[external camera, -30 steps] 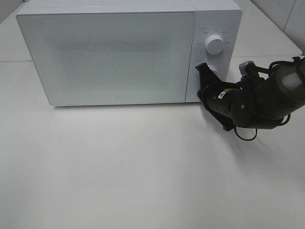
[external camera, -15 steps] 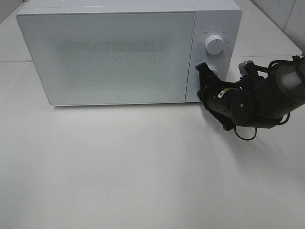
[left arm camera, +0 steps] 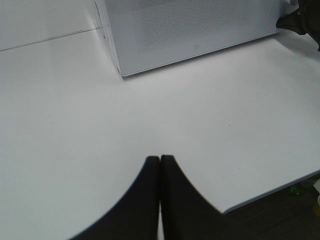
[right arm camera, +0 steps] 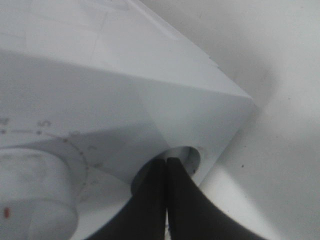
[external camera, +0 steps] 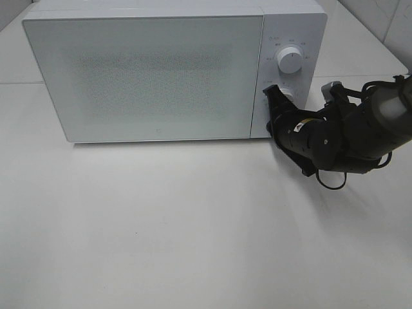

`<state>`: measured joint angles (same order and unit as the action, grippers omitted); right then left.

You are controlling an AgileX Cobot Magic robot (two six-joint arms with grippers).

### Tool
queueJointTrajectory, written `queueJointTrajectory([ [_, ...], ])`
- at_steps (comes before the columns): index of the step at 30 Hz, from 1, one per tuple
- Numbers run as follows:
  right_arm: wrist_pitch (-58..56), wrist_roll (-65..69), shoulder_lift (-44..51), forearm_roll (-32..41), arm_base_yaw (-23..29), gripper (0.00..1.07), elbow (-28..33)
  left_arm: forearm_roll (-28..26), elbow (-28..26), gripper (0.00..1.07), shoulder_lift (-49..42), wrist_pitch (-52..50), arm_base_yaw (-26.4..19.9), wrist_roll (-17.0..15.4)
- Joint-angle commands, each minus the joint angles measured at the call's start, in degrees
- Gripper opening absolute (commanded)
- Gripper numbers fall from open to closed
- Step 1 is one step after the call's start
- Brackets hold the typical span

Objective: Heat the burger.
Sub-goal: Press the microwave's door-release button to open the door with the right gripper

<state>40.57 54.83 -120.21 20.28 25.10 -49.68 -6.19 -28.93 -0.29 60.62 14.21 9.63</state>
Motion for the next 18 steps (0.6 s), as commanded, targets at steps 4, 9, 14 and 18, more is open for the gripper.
queueJointTrajectory([
  [4, 10.4, -1.1, 0.3, -0.7, -0.5, 0.00, -3.8, 0.0, 0.1, 0.00, -1.2, -0.9, -0.2, -0.3],
  [9, 10.4, 0.1, -0.9, -0.7, -0.5, 0.00, -4.7, 0.0, 0.1, 0.00, -1.2, -0.9, -0.2, -0.3],
  [14, 10.9, 1.0, -0.7, -1.4, -1.1, 0.00, -4.7, 0.0, 0.1, 0.00, -1.2, -0.9, -0.2, -0.3],
  [18, 10.7, 1.3, -0.3, -2.8, -1.1, 0.00, -4.5, 0.0, 0.1, 0.00, -1.2, -0.9, -0.2, -0.3],
])
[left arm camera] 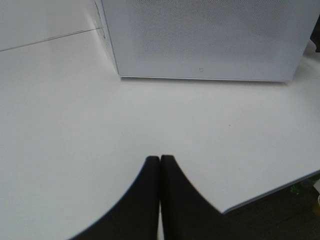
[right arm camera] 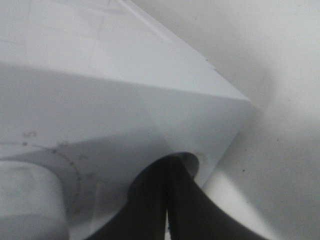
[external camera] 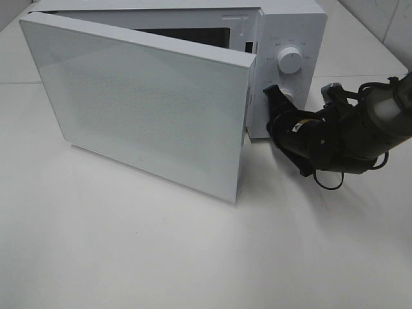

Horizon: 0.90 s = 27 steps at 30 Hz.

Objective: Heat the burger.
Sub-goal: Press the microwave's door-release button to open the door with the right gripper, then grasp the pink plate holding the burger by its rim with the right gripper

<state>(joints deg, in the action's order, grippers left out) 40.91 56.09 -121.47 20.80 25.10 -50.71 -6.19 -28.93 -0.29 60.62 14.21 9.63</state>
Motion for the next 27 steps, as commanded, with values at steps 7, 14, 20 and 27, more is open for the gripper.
queueJointTrajectory([
  [7, 8.1, -0.5, 2.9, -3.3, -1.1, 0.00, -2.5, 0.0, 0.1, 0.00, -1.2, -0.9, -0.2, -0.3],
  [14, 8.2, -2.6, 7.4, -3.3, -1.0, 0.00, 3.2, 0.0, 0.1, 0.00, -1.2, -0.9, -0.2, -0.3],
  [20, 8.3, -2.6, 10.7, -6.2, -1.0, 0.00, 7.8, 0.0, 0.1, 0.00, -1.2, -0.9, -0.2, -0.3],
  [27, 8.4, -2.6, 14.8, -15.7, -1.0, 0.01, 13.2, 0.0, 0.1, 0.00, -1.2, -0.9, -0.2, -0.3],
])
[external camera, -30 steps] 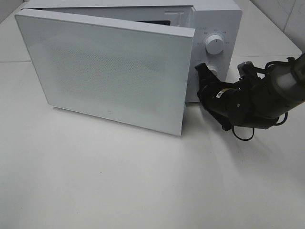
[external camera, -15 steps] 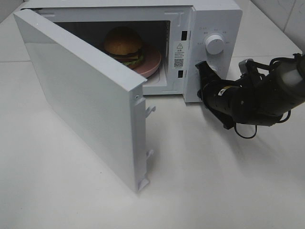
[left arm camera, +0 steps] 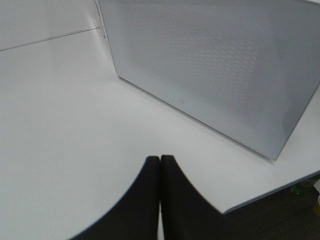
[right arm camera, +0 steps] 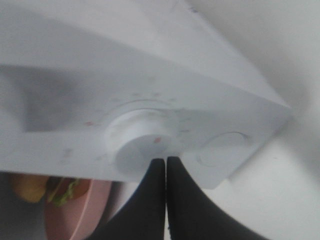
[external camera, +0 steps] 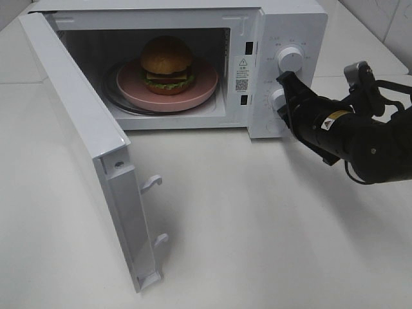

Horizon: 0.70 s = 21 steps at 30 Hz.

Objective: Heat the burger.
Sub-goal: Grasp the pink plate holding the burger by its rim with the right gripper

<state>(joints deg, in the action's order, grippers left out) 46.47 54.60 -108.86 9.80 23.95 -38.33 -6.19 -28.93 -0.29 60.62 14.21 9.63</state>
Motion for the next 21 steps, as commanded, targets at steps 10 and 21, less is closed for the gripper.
queueJointTrajectory([
  [10, 4.3, -10.8, 2.4, -15.3, 0.2, 0.03, 2.4, 0.0, 0.1, 0.00, -1.2, -0.9, -0.2, -0.3],
  [21, 4.1, -44.5, 2.4, -20.9, 0.2, 0.05, 2.4, 0.0, 0.1, 0.00, -1.2, -0.9, -0.2, -0.3],
])
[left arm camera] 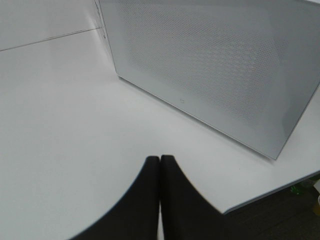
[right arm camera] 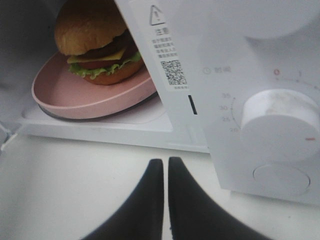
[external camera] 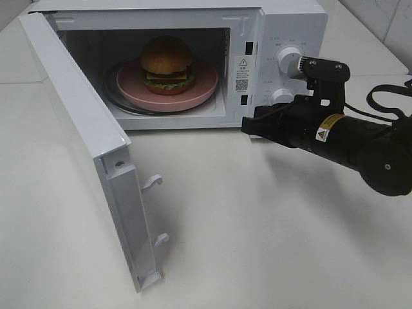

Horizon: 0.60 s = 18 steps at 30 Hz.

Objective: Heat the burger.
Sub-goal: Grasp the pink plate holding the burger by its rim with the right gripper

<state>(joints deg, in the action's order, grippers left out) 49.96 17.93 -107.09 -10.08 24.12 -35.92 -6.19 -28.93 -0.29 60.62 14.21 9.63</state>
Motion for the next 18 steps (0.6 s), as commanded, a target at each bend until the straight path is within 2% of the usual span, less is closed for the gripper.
queueJointTrajectory([
  [1, 0.6, -7.8, 0.6, -1.0, 0.0, 0.05, 0.0, 0.0, 0.1, 0.00, -1.2, -0.9, -0.2, -0.3],
  [5, -1.8, -16.8, 0.7, -2.8, 0.0, 0.06, 0.0, -0.1, 0.1, 0.00, -1.2, -0.9, -0.2, -0.3],
  [8, -3.2, -17.4, 1.0, -3.7, 0.0, 0.06, -0.1, -0.1, 0.1, 0.00, -1.2, -0.9, -0.2, -0.3],
  [10, -8.5, -17.9, 2.3, -7.4, 0.0, 0.07, -0.1, -0.1, 0.1, 0.00, -1.2, -0.9, -0.2, -0.3],
  [14, -14.3, -17.0, 4.0, -7.5, 0.0, 0.07, -0.5, -0.1, 0.1, 0.00, -1.2, -0.9, -0.2, -0.3],
  [18, -27.7, -14.2, 6.5, -8.4, 0.1, 0.08, -4.1, -0.1, 0.1, 0.00, -1.2, -0.9, -0.2, -0.3],
])
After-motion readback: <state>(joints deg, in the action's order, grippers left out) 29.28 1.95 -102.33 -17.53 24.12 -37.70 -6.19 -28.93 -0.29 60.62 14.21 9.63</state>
